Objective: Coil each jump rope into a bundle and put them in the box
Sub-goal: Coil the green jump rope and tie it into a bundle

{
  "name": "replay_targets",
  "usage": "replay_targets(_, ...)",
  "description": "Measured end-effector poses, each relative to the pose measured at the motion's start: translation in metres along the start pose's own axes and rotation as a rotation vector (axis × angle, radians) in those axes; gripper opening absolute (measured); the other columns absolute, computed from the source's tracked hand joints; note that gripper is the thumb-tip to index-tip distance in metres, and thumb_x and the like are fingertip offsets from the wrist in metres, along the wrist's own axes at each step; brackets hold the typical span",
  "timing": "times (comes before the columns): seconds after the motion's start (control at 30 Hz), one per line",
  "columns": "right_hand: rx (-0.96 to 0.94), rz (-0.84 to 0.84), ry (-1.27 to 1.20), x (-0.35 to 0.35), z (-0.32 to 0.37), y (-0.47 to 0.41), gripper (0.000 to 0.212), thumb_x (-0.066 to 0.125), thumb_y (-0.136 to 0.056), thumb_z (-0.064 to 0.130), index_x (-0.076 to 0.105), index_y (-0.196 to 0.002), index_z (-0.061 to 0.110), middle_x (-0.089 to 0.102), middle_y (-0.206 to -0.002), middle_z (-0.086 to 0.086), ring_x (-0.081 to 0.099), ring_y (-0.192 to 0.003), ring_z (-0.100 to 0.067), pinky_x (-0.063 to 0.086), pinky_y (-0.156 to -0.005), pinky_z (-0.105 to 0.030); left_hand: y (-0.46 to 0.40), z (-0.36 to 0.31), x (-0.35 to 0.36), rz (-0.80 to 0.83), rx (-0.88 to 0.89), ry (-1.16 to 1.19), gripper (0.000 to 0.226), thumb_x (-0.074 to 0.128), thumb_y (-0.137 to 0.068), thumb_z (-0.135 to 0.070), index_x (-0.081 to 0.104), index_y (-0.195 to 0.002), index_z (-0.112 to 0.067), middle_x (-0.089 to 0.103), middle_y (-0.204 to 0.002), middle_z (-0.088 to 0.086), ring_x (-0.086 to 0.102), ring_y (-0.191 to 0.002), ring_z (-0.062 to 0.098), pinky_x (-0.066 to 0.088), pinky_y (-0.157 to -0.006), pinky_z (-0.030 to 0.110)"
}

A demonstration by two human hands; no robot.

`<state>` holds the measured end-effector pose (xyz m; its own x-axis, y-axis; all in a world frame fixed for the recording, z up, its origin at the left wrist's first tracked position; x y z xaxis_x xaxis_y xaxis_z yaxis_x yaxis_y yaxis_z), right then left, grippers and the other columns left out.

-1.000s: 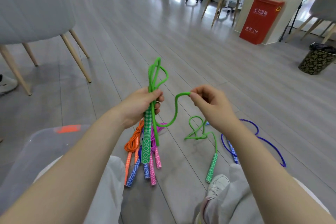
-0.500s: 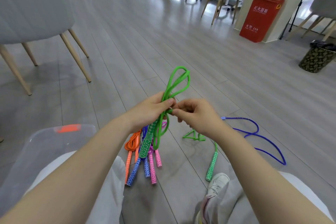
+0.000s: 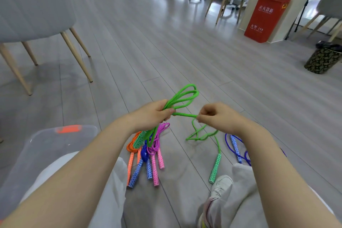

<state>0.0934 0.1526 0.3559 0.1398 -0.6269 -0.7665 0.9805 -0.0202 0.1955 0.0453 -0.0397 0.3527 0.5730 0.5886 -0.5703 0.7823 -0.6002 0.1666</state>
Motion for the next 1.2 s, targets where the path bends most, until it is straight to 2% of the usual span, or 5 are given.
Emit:
replay_targets(0.5,-0.090,0.027,-0.242,-0.006,0.011,0.006,0.028,0.062,-0.088,0.045,0.072,-0.077,0.021,0.053,-0.062,0.005,0.050,-0.058,-0.010,0.044,-0.066,-0.031,0.003,-0.008,-0.001,0.012,0.029,0.218,0.022,0.043,-0.102,-0.019,0.049,-0.080,-0.016,0.046,-0.065,-0.008,0.044,-0.054,0.004,0.041,-0.055,0.014)
replay_targets(0.63,-0.011,-0.060,-0.236,-0.032,-0.011,0.012,0.030,0.058,-0.091,0.041,0.070,-0.077,0.017,0.050,-0.059,0.006,0.047,-0.058,-0.012,0.042,-0.066,-0.029,-0.001,0.007,-0.035,-0.289,-0.035,0.438,0.023,0.044,-0.101,-0.018,0.050,-0.079,-0.017,0.050,-0.064,-0.004,0.044,-0.055,0.010,0.043,-0.056,0.019)
replay_targets(0.7,0.007,-0.070,-0.280,-0.044,-0.020,0.018,0.030,0.053,-0.095,0.032,0.069,-0.081,0.011,0.050,-0.060,0.001,0.045,-0.058,-0.013,0.039,-0.066,-0.028,0.001,0.017,-0.060,-0.479,-0.065,0.799,0.024,0.043,-0.101,-0.020,0.049,-0.078,-0.016,0.050,-0.058,-0.006,0.044,-0.049,0.010,0.044,-0.056,0.022)
replay_targets(0.83,-0.020,-0.167,-0.370,-0.053,-0.020,0.022,0.028,0.048,-0.099,0.018,0.069,-0.084,0.007,0.049,-0.064,-0.004,0.044,-0.058,-0.011,0.041,-0.065,-0.028,0.006,0.033,-0.082,-0.589,-0.101,1.224,0.028,0.039,-0.103,-0.026,0.046,-0.077,-0.018,0.043,-0.051,-0.009,0.043,-0.045,0.007,0.049,-0.053,0.021)
replay_targets(1.2,-0.234,-0.234,-0.540,0.023,0.055,0.003,0.012,0.062,-0.091,0.009,0.069,-0.084,0.014,0.057,-0.060,0.003,0.049,-0.052,0.001,0.040,-0.056,-0.015,-0.007,0.002,-0.014,-0.167,-0.199,0.976,0.013,0.038,-0.093,-0.021,0.044,-0.083,-0.017,0.040,-0.060,-0.003,0.041,-0.052,0.013,0.043,-0.065,0.030)
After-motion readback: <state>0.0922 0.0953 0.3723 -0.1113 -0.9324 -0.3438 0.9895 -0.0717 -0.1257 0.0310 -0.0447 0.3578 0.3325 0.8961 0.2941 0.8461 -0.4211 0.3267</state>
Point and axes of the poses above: each hand's wrist, its own y-axis away from the middle knuckle, its own x-axis out of the palm, z = x × y, the point moved 5 cm from there along -y, towards the middle knuckle
